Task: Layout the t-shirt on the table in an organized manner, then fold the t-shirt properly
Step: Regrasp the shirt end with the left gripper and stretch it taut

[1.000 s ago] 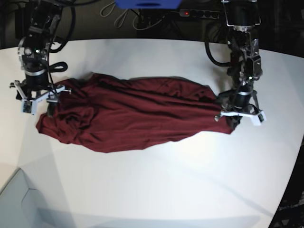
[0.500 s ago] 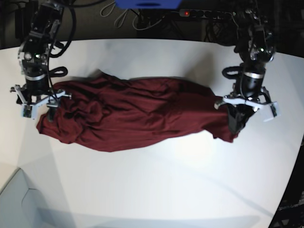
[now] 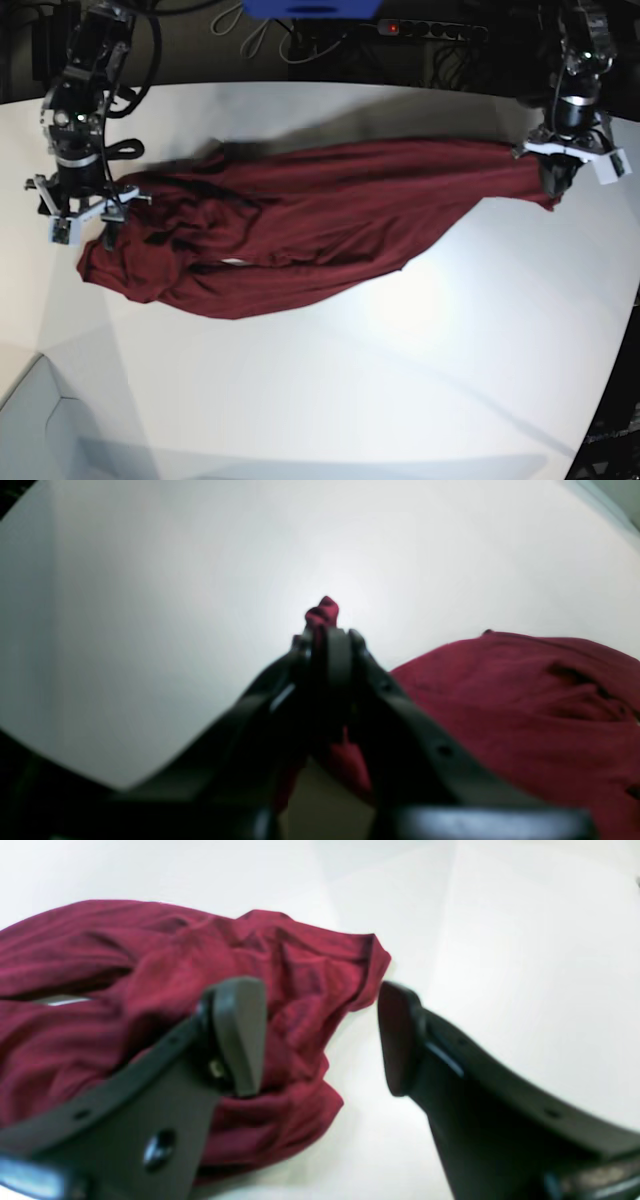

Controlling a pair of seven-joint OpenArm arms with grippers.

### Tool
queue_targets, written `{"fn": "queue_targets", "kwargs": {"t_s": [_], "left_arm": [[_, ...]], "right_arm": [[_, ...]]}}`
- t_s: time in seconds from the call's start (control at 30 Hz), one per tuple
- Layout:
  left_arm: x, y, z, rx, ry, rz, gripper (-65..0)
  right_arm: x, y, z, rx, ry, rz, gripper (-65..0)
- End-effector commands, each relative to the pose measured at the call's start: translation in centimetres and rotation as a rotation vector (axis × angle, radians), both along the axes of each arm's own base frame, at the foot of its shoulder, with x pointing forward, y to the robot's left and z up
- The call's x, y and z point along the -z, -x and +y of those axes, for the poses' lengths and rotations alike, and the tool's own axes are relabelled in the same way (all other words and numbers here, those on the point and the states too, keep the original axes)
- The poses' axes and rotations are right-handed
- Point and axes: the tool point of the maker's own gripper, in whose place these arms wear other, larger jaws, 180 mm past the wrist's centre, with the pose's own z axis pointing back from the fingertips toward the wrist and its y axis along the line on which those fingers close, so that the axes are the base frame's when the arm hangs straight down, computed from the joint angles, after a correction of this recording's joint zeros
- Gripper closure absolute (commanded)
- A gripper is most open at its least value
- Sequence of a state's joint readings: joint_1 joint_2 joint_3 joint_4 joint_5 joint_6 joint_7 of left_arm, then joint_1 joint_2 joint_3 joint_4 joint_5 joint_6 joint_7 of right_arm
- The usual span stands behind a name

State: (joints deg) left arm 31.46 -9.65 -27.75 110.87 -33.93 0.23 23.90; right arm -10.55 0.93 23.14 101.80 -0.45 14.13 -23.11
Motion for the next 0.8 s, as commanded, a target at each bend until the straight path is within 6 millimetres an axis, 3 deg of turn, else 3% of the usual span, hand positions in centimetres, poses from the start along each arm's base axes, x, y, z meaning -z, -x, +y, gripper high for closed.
{"fn": "queue_targets", "kwargs": {"t_s": [0.0, 0.17, 0.37, 0.47, 0.6, 0.77], "left_arm": [[-1.7, -0.1, 0.6, -0.001, -0.03, -0.046, -0.4], [-2.8, 0.8, 3.6, -0.078, -0.078, -0.058, -0.4], [-2.7, 0.9, 3.3, -0.072, -0.074, -0.052, -0.4], [-0.6, 1.2, 2.4, -0.05, -0.047, -0.002, -0.4], [2.9, 2.0, 2.7, -0.068, -0.011, 0.079, -1.0], [5.4, 3.1, 3.1, -0.081, 0.01, 0.147, -4.5]], "right_arm": [[-1.3, -0.5, -0.1, -0.002, 0.01, -0.051, -35.9], [-1.2, -0.4, -0.1, -0.002, 0.01, -0.046, -35.9], [-1.1, -0.3, -0.1, -0.002, 0.01, -0.043, -35.9], [-1.1, -0.4, -0.1, -0.002, 0.01, -0.045, -35.9], [-1.0, -0.2, -0.1, -0.002, 0.009, -0.039, -35.9], [-1.1, -0.4, -0.1, -0.002, 0.009, -0.043, -35.9]]}}
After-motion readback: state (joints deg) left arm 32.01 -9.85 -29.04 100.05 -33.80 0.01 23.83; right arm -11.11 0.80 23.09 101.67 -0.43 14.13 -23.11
